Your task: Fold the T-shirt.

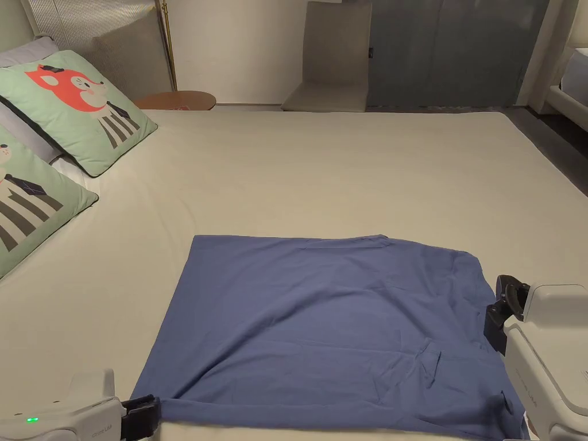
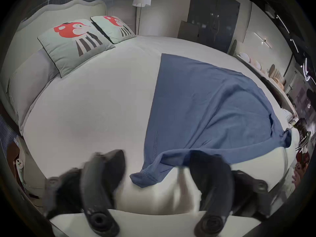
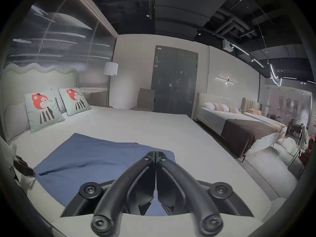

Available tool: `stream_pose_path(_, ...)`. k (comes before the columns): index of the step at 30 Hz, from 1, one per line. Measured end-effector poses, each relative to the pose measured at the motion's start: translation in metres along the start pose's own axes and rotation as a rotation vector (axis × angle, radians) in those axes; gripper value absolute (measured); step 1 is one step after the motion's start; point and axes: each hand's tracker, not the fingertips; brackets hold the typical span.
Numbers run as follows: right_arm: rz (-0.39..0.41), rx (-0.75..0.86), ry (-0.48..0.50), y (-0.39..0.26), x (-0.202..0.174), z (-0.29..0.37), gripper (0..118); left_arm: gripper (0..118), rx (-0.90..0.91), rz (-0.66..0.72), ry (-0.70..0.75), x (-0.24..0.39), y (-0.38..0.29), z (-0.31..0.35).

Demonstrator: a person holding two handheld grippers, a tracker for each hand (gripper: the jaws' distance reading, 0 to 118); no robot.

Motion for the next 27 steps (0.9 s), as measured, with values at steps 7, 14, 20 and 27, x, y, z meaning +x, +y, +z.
stream_pose_path(7, -0.006, -0.069, -0.010, -0.017, 0.013, 0.004, 1, 5, 0.041, 0.018, -0.010, 0.006, -0.002, -0.004)
stream_pose_path(14, -0.083, -0.406, -0.008, -0.081, 0.035, -0.010, 101, 5, 0.057, 0.039, -0.022, 0.004, -0.002, 0.003)
stream_pose_path(20, -0.067, -0.571, -0.012, -0.134, 0.036, -0.018, 107, 5, 0.062, 0.059, -0.027, 0.000, -0.002, 0.003)
stream_pose_path(27, -0.196, -0.565, 0.046, -0.140, 0.039, -0.021, 12, 5, 0.057, 0.082, -0.038, -0.005, 0.003, 0.007)
